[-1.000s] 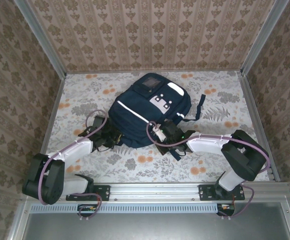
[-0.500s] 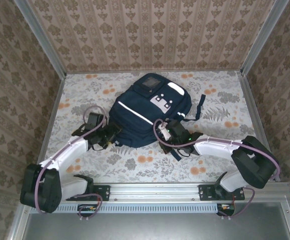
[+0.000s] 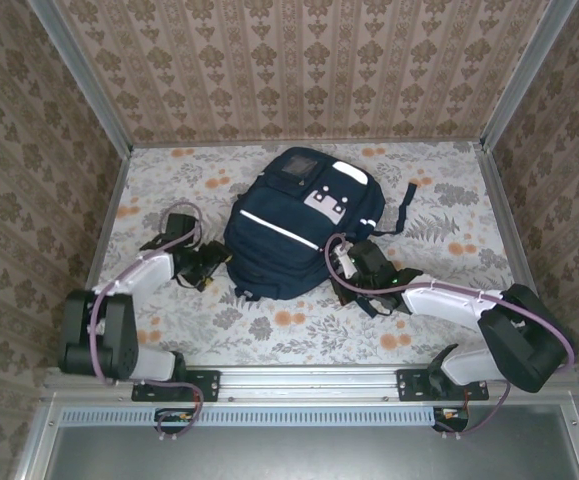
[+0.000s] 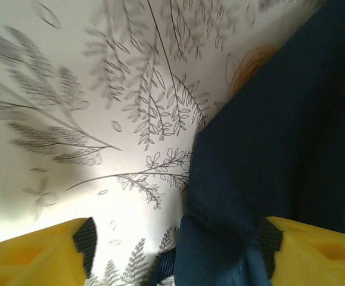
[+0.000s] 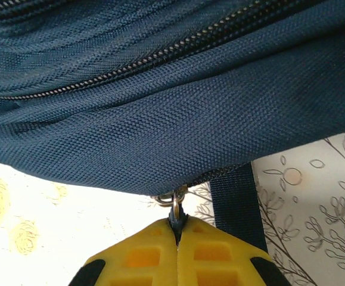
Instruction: Pack the student bag
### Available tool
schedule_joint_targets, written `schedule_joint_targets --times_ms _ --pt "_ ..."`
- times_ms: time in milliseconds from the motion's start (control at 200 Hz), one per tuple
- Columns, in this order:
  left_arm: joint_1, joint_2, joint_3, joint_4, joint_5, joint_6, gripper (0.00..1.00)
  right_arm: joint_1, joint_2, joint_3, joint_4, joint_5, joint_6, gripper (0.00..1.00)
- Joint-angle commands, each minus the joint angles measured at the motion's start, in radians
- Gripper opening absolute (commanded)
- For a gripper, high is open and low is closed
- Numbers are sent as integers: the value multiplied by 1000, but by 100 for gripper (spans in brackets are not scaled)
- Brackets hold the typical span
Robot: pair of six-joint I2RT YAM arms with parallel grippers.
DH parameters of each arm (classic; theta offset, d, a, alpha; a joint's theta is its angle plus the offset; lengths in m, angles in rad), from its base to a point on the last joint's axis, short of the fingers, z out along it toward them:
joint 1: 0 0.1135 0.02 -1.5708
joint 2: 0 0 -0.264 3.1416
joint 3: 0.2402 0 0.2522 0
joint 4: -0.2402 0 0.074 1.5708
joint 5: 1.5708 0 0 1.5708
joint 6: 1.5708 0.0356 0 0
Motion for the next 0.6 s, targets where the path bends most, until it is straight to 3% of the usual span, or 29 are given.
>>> schedule_joint_targets --times_ms 0,305,595 --pt "-37 77 21 87 125 -20 66 -18 -30 -11 23 51 23 0" --pt "-155 78 -124 332 116 -201 11 8 -6 17 -23 17 -19 0" --pt "-168 60 -180 389 86 -266 2 66 -2 16 -44 14 -52 0"
